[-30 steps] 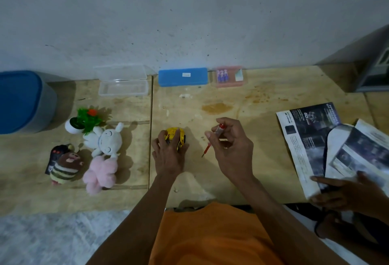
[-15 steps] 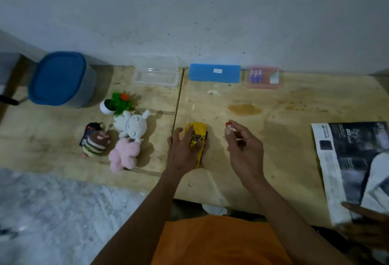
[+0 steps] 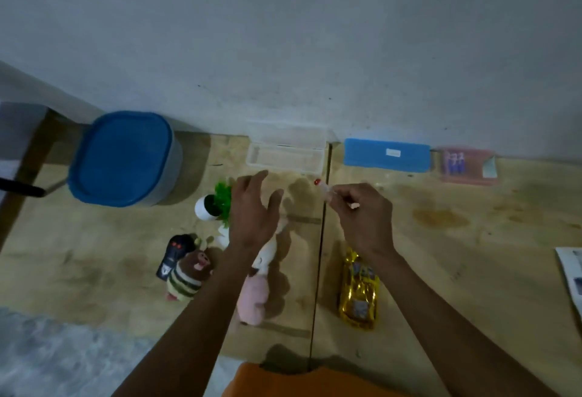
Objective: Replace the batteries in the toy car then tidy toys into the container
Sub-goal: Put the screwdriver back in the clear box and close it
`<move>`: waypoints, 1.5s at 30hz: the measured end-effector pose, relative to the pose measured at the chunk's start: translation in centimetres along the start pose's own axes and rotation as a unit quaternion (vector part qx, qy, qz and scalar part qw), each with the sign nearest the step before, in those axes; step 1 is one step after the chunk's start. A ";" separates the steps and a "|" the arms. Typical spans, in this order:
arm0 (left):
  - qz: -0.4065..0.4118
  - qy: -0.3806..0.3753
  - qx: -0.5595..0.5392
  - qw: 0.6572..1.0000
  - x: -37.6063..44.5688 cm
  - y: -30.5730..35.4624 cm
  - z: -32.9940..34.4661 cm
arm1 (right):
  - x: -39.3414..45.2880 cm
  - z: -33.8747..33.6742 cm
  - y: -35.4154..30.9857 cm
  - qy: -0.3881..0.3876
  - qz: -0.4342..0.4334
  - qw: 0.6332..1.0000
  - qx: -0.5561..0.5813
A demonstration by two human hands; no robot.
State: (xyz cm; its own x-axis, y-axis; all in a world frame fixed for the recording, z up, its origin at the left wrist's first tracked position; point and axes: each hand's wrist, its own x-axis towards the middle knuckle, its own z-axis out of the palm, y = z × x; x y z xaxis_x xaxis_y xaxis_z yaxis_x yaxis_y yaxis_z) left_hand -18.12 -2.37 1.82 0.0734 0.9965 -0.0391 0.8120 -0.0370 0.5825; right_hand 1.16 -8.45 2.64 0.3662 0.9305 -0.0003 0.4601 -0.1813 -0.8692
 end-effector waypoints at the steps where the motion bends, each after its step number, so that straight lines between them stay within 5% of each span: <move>1: -0.006 -0.009 -0.001 1.000 1.7 -0.9 -0.4 | 1.4 1.6 -0.4 -0.008 -0.013 1.000 -0.025; 9: -0.025 -0.100 0.046 0.994 10.5 -5.4 0.5 | 9.9 11.3 -0.6 -0.047 -0.078 0.970 -0.225; 21: -0.051 -0.134 0.058 0.988 13.1 -7.3 3.0 | 12.5 15.1 1.1 -0.051 -0.107 0.901 -0.417; 32: -0.046 -0.121 0.047 0.990 12.7 -7.2 2.9 | 12.5 14.1 2.1 -0.071 -0.167 0.887 -0.424; 38: -0.073 -0.128 0.023 0.989 12.7 -6.4 2.5 | 12.2 13.3 0.5 0.089 -0.204 0.909 -0.352; 45: -0.090 -0.099 -0.030 0.991 12.5 -6.1 2.3 | 12.1 11.7 0.2 0.057 -0.176 0.888 -0.420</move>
State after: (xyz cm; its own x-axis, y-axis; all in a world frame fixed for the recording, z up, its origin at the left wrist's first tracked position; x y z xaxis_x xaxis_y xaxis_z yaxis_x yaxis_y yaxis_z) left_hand -20.82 10.13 -4.05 0.0485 0.9522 -0.3015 0.7865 0.1496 0.5992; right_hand -3.80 6.55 -3.31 0.1374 0.9469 0.2908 0.9862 -0.1033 -0.1296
